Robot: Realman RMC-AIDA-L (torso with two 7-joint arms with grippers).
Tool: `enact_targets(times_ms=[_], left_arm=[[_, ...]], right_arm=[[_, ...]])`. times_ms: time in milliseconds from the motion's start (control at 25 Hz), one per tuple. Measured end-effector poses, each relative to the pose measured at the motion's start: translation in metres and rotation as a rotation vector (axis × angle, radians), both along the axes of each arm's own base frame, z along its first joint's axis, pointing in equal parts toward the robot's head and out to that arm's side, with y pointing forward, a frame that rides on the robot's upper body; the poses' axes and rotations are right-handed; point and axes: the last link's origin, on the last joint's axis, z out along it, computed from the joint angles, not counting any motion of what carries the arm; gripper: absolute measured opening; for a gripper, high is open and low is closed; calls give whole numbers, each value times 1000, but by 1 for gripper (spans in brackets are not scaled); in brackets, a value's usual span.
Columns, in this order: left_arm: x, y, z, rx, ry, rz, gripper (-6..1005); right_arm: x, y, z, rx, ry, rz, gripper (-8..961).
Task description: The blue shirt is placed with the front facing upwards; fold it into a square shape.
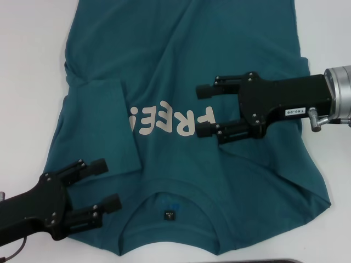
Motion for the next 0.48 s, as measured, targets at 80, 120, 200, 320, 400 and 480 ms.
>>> enact_targets(times_ms=[80,120,200,320,400,480], left_arm=[[0,0,0,-7,-4,5,873],[1,1,0,-15,-10,13,873],[2,4,2,-48,-26,46,873],[1,8,6,-124,-66,137,873],[0,10,9,-154,-92,189,873],[0,12,12,-178,-126,232,873]], right_arm=[[0,-1,-1,-6,3,-3,852],[0,-1,-1,-10,5,-6,852],[0,-3,0,-28,14,-18,852],[0,-2,4,-62,27,-99,853],[2,2,5,-77,26,-173,853],[2,4,5,-92,22,-223,853]])
